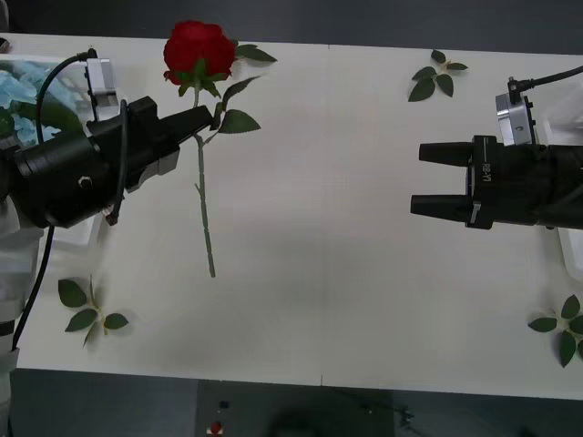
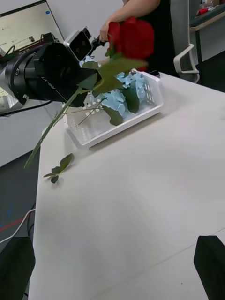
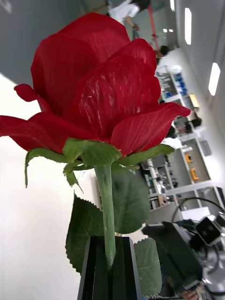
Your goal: Put the red flowers into the right box and the blue flowers into the left box
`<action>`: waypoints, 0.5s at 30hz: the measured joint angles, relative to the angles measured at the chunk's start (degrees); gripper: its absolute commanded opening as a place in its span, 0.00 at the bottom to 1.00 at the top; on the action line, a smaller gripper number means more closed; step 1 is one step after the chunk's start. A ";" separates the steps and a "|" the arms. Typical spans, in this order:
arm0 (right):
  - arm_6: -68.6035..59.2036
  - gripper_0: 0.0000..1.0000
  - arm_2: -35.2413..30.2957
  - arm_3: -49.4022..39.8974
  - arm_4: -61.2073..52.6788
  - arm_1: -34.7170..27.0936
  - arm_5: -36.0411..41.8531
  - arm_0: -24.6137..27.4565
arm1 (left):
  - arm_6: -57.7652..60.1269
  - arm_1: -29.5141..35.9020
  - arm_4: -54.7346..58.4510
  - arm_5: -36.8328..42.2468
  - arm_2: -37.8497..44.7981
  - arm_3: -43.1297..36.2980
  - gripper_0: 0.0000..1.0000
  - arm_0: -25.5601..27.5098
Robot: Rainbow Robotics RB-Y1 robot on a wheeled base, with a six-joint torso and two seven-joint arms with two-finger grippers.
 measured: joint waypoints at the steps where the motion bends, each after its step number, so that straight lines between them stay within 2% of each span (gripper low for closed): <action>1: 0.00 1.00 0.00 0.00 0.00 0.00 0.00 0.00 | -1.56 0.00 0.88 1.11 0.45 0.00 0.00 -0.07; 9: 0.00 1.00 0.01 0.11 0.02 -0.25 0.02 0.14 | -9.08 0.00 15.84 9.29 1.79 3.32 0.00 -4.13; 15: 0.00 1.00 1.44 0.39 -1.52 -6.36 0.11 0.86 | -31.51 0.00 19.16 11.40 -0.12 12.00 0.00 -11.31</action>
